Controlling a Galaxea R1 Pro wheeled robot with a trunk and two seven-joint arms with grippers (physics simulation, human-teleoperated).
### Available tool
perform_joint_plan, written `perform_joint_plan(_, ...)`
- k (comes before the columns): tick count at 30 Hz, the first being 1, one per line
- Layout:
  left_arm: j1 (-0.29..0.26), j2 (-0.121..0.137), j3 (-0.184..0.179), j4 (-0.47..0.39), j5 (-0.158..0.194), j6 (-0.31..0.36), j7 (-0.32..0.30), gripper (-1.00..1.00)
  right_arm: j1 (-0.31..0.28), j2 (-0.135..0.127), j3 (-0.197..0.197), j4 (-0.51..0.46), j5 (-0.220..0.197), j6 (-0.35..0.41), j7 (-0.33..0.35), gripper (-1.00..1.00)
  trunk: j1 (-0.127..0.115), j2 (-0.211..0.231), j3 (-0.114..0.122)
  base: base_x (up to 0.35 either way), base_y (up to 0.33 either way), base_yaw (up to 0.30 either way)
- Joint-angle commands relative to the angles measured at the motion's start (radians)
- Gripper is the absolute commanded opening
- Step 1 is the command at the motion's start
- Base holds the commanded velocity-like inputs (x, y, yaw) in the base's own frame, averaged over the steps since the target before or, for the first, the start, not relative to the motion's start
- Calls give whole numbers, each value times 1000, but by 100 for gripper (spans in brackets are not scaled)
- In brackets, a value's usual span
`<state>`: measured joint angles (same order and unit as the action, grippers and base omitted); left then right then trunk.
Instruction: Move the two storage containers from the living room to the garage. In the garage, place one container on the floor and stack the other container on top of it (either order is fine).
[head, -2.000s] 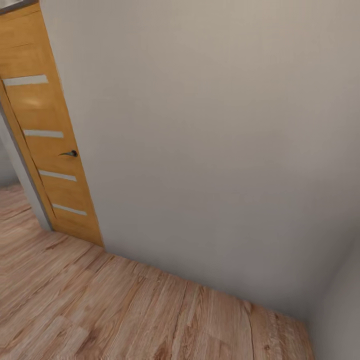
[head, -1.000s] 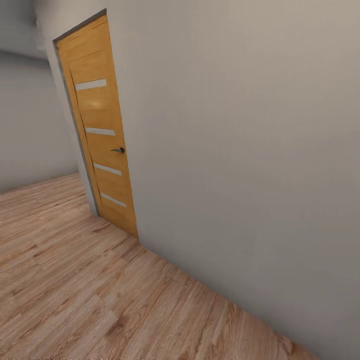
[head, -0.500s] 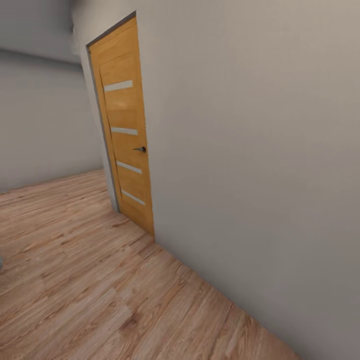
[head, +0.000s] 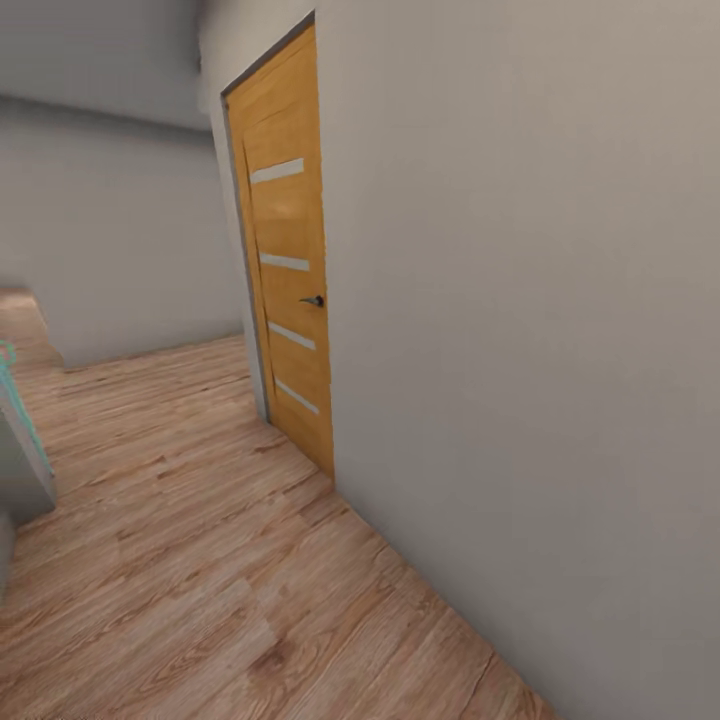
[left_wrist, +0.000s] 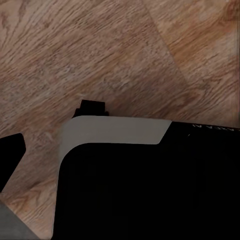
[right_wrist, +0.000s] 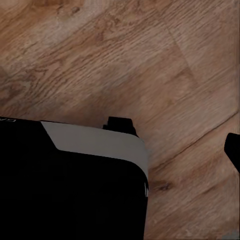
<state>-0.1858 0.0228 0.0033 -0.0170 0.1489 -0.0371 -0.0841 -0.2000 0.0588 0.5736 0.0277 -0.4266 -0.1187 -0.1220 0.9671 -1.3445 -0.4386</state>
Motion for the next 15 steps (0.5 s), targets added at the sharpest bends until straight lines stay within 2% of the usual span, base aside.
perform_joint_plan(1, -1, 0, 0, 2, 9, -3, -5, 100, -1, 1, 8, 3, -9, -6, -1, 100, 0, -1, -1, 242, -174, 270)
perform_joint_plan(15, -1, 0, 0, 2, 9, -3, -5, 100, -1, 1, 8, 3, -9, -6, -2, 100, 0, -1, -1, 290, -90, 270)
